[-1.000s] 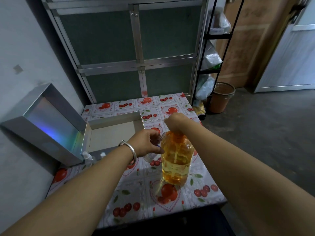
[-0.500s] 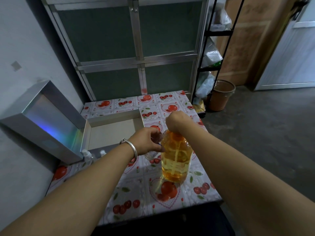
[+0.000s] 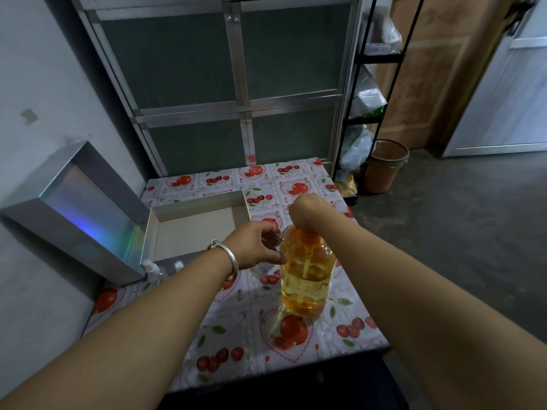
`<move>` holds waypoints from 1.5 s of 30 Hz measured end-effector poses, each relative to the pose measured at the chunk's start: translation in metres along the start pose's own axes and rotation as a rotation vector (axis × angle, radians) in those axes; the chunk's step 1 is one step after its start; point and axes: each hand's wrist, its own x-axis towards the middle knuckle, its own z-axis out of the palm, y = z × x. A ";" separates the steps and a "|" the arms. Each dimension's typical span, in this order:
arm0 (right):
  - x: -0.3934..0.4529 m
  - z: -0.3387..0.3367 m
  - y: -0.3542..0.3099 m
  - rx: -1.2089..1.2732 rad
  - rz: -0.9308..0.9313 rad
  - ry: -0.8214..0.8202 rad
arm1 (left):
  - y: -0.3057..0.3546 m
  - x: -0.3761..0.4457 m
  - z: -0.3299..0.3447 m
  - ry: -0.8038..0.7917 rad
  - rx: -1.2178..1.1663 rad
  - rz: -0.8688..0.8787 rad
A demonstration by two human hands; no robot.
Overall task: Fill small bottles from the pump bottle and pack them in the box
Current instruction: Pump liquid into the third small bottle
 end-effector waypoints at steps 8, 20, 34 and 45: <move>-0.001 -0.001 0.000 0.019 0.042 0.015 | 0.001 0.001 -0.001 -0.010 -0.006 0.018; 0.003 0.003 0.001 0.075 0.050 0.012 | 0.002 0.002 -0.001 0.003 0.010 0.024; -0.004 0.001 0.003 0.232 0.030 0.007 | 0.005 0.000 -0.001 0.008 0.042 0.014; -0.002 0.004 0.004 0.295 0.048 0.053 | 0.004 -0.001 -0.002 0.007 0.051 0.001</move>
